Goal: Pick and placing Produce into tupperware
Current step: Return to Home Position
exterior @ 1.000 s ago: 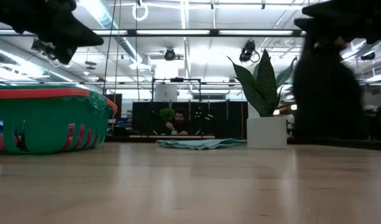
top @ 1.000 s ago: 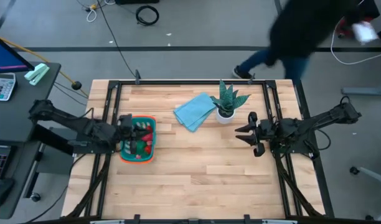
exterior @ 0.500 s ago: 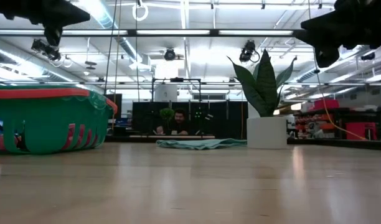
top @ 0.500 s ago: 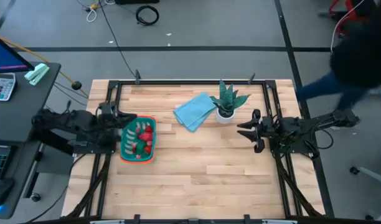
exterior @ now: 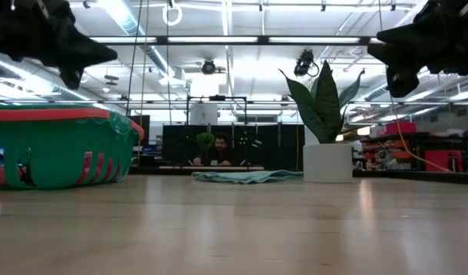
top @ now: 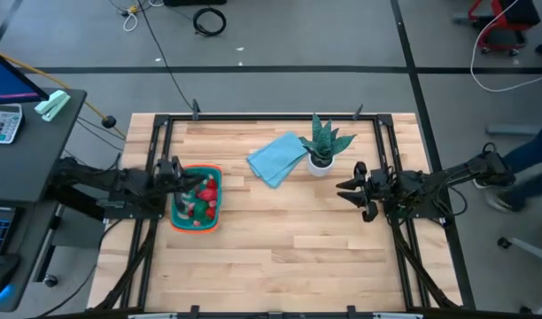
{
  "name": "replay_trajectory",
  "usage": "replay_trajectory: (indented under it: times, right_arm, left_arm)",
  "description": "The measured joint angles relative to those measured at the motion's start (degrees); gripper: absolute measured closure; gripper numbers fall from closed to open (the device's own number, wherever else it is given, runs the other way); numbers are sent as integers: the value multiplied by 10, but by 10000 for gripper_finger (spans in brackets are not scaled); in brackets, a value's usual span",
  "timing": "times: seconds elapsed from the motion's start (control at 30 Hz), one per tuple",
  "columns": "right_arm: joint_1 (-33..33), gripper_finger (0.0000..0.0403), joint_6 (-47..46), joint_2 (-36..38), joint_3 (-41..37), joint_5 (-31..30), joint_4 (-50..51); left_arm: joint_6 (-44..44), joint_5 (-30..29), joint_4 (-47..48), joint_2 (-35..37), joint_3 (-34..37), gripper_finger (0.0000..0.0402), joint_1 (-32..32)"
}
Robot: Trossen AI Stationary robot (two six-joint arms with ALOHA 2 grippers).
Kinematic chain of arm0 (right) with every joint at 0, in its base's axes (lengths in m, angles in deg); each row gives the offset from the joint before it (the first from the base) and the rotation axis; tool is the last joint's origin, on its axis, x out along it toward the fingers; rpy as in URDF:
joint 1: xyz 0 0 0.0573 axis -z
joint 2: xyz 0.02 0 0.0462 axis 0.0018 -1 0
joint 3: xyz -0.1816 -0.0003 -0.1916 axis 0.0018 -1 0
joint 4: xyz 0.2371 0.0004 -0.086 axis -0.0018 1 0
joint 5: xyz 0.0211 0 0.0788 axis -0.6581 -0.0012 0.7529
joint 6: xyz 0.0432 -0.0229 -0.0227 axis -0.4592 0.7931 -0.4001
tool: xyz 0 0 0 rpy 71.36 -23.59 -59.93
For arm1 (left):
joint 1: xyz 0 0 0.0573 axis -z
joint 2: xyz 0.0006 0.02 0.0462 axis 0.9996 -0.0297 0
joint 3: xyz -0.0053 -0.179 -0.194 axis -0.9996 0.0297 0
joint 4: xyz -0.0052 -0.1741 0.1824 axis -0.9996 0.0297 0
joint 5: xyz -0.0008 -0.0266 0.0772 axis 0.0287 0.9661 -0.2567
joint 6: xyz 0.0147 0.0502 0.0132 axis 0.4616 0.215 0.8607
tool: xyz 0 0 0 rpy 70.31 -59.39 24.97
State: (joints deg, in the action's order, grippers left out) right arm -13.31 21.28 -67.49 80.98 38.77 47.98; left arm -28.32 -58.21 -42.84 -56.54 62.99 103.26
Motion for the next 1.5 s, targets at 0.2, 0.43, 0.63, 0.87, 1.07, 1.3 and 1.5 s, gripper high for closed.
replay_trajectory:
  times: [0.2,0.43,0.63,0.87,1.07,1.3,1.5]
  right_arm:
    - [0,270,13,0,-2,4,-4]
    - [0,270,20,0,-2,2,1]
    - [1,270,12,0,-2,-11,29]
    - [1,270,-62,0,-2,-11,73]
    - [1,270,-83,0,-2,-11,74]
    - [1,270,-82,0,-2,-11,74]
    - [1,270,-81,0,-2,-11,74]
  left_arm:
    - [-41,18,-19,-1,50,385,0]
    - [-14,18,-38,0,64,395,0]
    - [4,23,-23,0,64,377,0]
    - [5,60,4,-1,64,391,0]
    - [39,113,9,-1,64,393,0]
    - [67,155,37,-1,61,370,0]
    - [79,186,42,-1,60,373,0]
